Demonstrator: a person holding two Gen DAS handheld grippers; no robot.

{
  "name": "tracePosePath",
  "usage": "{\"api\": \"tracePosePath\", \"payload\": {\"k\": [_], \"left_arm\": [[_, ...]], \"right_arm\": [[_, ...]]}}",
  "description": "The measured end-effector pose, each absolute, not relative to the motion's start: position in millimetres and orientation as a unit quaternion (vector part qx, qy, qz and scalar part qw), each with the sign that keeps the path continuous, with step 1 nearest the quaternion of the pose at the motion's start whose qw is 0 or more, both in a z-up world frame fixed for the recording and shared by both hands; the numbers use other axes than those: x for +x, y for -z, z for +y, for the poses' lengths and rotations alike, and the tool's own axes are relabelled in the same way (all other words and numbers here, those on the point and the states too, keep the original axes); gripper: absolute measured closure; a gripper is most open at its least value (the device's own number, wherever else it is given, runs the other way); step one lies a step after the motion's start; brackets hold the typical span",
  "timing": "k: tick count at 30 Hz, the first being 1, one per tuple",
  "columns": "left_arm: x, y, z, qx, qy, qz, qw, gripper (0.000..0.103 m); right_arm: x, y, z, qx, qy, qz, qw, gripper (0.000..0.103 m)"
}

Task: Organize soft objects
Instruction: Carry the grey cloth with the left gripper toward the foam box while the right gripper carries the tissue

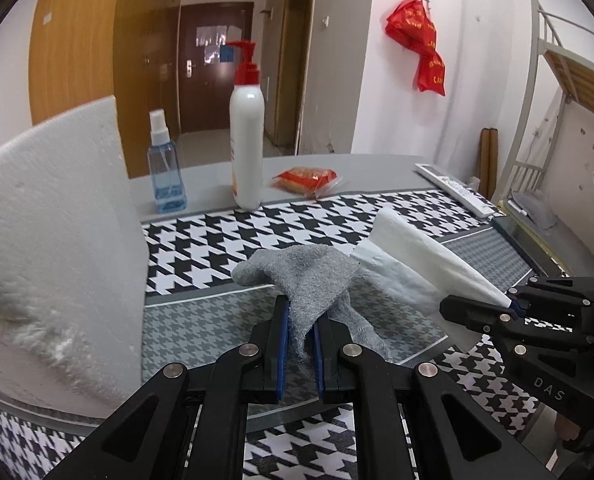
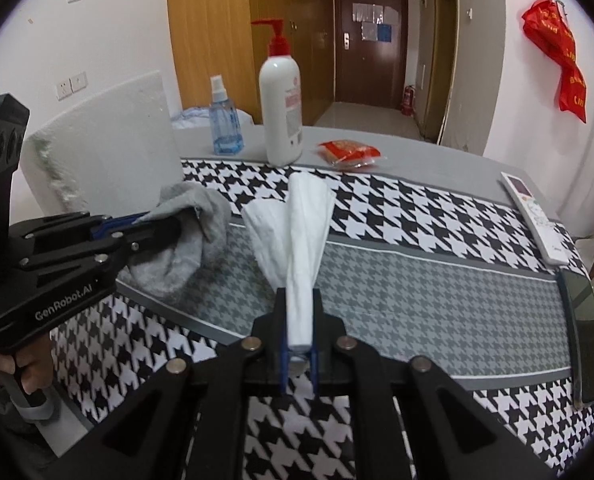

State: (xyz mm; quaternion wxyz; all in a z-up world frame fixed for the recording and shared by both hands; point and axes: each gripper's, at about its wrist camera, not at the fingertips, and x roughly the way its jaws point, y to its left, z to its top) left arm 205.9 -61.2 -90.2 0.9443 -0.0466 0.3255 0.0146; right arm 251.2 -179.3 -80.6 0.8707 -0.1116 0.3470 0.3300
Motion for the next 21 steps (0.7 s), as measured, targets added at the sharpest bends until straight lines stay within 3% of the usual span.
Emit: {"api": "tracePosePath", "payload": {"k": [21], "left_arm": [[164,60,-54,-0.018,-0.04,0.266,0.963,0.092]], "right_arm": [[220,48,-181,-0.089,-0.33,0.303,0.89,0.092]]}}
